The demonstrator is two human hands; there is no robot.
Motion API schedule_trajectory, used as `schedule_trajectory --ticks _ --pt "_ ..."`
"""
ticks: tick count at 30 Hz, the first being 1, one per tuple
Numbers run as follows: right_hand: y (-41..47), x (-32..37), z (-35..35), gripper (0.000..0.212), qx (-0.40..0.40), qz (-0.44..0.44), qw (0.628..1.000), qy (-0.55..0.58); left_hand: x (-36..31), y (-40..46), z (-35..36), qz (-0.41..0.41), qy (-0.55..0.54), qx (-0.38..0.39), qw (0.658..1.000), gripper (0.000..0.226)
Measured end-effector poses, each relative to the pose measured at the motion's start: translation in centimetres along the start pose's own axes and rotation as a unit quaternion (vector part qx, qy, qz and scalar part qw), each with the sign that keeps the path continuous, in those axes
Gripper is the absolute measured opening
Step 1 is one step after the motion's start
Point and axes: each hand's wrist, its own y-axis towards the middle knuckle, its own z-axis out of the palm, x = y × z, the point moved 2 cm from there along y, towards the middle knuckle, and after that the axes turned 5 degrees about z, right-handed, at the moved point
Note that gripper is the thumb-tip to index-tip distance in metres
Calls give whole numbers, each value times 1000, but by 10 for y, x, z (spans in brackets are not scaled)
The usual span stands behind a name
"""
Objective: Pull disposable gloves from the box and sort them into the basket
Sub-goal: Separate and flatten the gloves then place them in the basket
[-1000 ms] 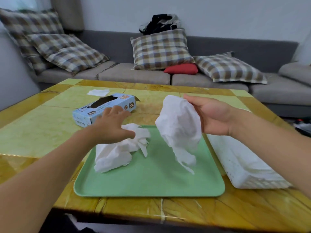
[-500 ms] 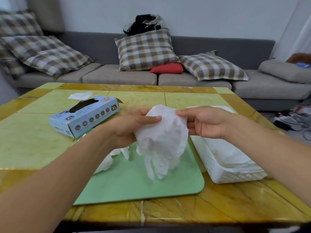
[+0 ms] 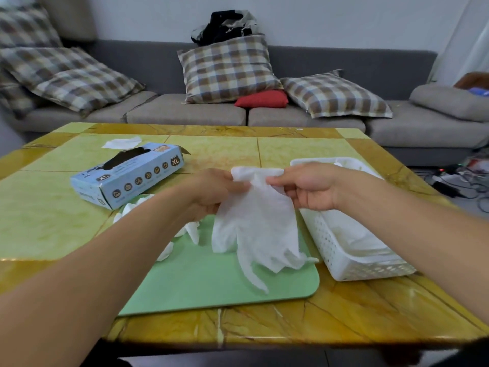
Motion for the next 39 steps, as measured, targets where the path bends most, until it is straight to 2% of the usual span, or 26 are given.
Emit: schedule_trajectory --ticks 2,5,7,8,12,14,16,18,21,24,26,28,29,31,33,36,39 --pt "2 19 2 26 -49 -110 993 17 -13 5 -7 101 -20 -68 992 17" --pt "-10 56 1 20 -92 -326 941 15 -44 -4 -23 313 -21 -147 938 13" --pt "-20 66 1 19 -99 -392 914 -26 -55 -15 -32 386 34 -158 908 16" --pt "-22 64 1 19 -102 -395 911 -56 -54 -18 -35 390 67 -151 906 15" --pt "-13 27 8 9 -101 -347 890 -279 -18 -14 -32 301 214 -56 928 10" --pt "-5 5 9 2 -52 -285 865 -409 8 -8 -23 266 310 20 913 12" --pt "-2 -15 13 4 28 -223 834 -503 30 -8 -15 230 373 94 894 16" --pt "-4 -30 20 8 89 -182 802 -561 45 -11 -9 194 390 174 883 17" --pt "-12 -41 31 18 163 -133 766 -608 51 -21 1 165 417 279 849 22" --pt "-23 -37 35 26 211 -66 755 -617 42 -30 3 129 414 335 837 28" --pt "-24 -29 34 23 190 -78 784 -585 36 -30 0 129 393 316 854 22" --pt "-17 -23 30 32 114 -121 800 -576 35 -23 -6 154 416 228 867 27" --pt "-12 -23 30 45 72 -133 791 -592 38 -19 -9 166 448 172 861 36" --pt "2 -28 31 70 23 -125 758 -640 48 -12 -11 171 526 105 826 57" --pt "17 -35 36 75 23 -109 736 -668 56 -8 -6 157 570 100 800 74" --pt "36 -32 44 73 13 -111 737 -666 58 -8 1 140 579 109 796 85" --pt "52 -23 48 99 3 -93 752 -652 61 -9 8 116 600 131 780 93"
